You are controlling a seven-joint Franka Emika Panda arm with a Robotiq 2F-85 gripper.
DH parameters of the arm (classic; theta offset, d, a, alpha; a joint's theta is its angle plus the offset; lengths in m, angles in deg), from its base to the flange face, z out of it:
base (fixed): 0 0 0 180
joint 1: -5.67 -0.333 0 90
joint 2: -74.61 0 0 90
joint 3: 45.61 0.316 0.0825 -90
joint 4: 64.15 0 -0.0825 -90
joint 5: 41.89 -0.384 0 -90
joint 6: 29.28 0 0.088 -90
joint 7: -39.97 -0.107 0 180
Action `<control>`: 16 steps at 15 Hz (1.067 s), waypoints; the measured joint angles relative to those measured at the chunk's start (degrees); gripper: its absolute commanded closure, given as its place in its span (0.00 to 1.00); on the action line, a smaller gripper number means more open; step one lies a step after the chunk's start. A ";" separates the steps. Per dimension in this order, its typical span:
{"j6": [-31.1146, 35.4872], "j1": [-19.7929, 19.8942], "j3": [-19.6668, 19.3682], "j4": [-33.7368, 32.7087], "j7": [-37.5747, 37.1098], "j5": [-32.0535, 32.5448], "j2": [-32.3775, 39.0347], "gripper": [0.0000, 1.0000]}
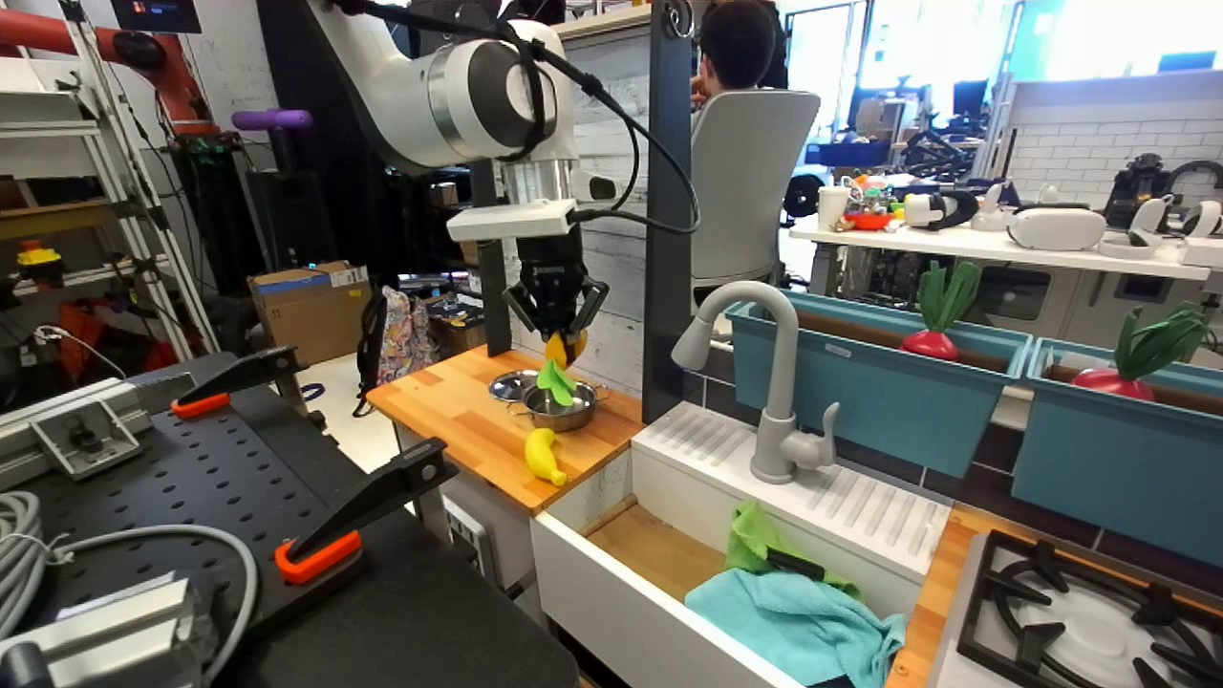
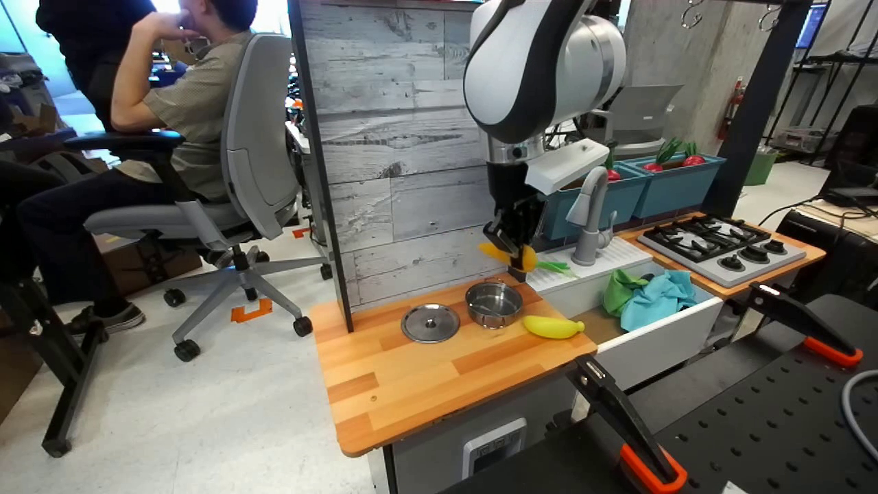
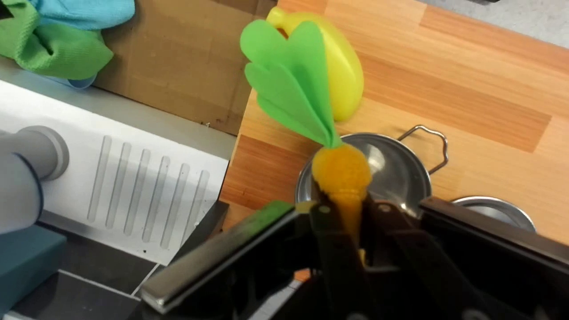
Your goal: Put the toy carrot on the silver pot
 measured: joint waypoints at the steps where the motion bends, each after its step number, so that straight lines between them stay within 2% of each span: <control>1: -0.38 -0.01 -0.01 -0.66 -0.24 0.00 0.91 0.97; 11: -2.61 -0.63 0.14 -8.26 -0.71 0.00 8.39 0.97; 12: -2.83 -0.76 0.18 -8.90 -0.71 0.00 8.93 0.64; 13: -3.16 -0.91 0.22 -9.46 -0.71 0.00 9.35 0.62; 16: -4.32 -1.35 0.28 -10.77 -0.71 0.00 10.11 0.40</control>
